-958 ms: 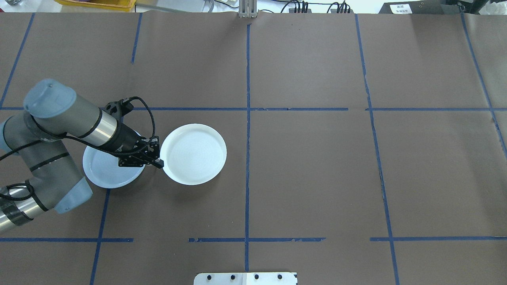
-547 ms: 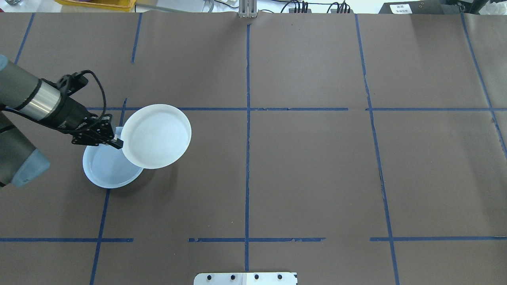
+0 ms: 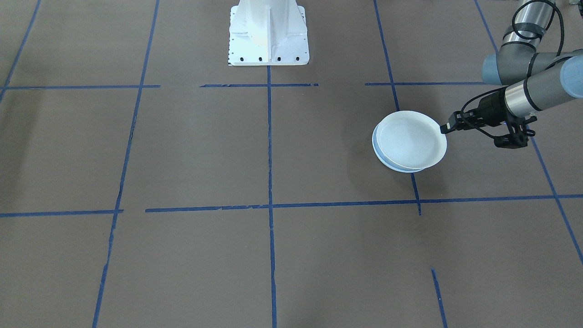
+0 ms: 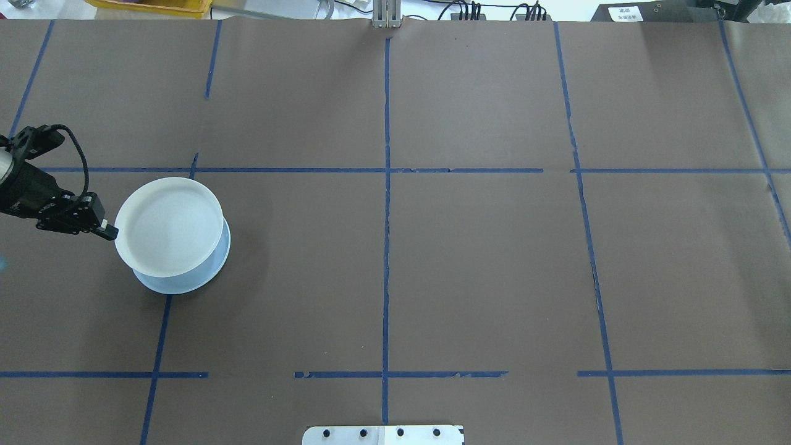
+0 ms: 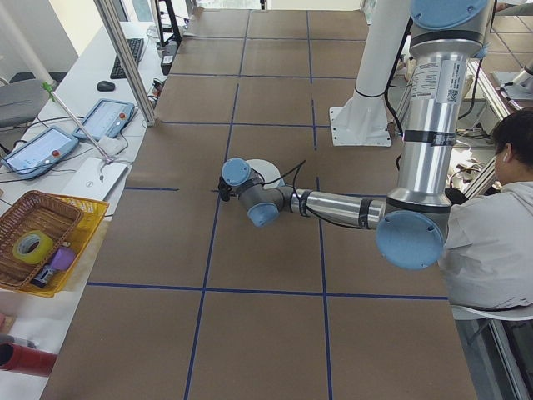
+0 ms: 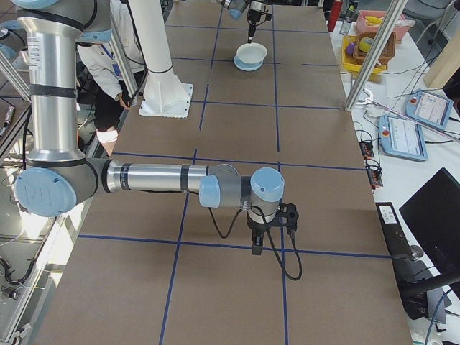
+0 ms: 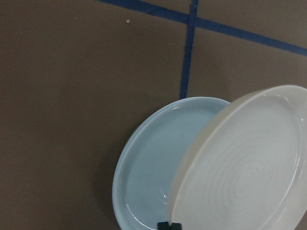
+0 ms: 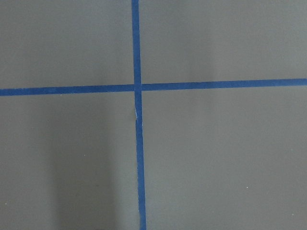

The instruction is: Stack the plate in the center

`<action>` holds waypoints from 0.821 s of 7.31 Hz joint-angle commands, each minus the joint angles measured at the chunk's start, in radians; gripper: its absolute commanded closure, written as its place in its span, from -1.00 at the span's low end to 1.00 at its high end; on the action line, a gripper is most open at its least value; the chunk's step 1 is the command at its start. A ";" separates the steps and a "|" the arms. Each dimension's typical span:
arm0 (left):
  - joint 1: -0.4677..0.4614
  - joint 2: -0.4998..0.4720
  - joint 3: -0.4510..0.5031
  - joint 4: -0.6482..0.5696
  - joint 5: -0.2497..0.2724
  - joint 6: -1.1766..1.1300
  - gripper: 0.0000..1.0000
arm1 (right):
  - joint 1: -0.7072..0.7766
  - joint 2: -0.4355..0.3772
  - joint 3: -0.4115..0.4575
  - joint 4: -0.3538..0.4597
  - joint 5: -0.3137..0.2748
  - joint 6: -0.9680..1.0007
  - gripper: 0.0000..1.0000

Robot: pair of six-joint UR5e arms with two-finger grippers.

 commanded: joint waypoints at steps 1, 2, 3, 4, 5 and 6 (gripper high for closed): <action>0.003 0.001 0.018 -0.001 -0.005 0.002 1.00 | 0.000 0.000 0.000 0.000 -0.001 0.001 -1.00; 0.004 0.001 0.019 -0.001 -0.003 0.004 -0.16 | 0.000 0.000 0.000 0.000 0.001 -0.001 -1.00; 0.004 0.000 0.018 -0.001 0.001 -0.004 -0.99 | 0.000 0.000 0.000 0.002 0.001 -0.001 -1.00; 0.003 0.001 0.016 -0.001 0.000 -0.005 -1.00 | 0.000 0.000 0.000 0.000 0.001 0.001 -1.00; 0.003 0.003 0.014 0.002 -0.002 -0.004 -1.00 | 0.000 0.000 0.000 0.000 0.001 -0.001 -1.00; -0.006 0.001 0.013 0.007 0.005 0.005 -1.00 | 0.000 0.000 0.000 0.000 0.001 0.001 -1.00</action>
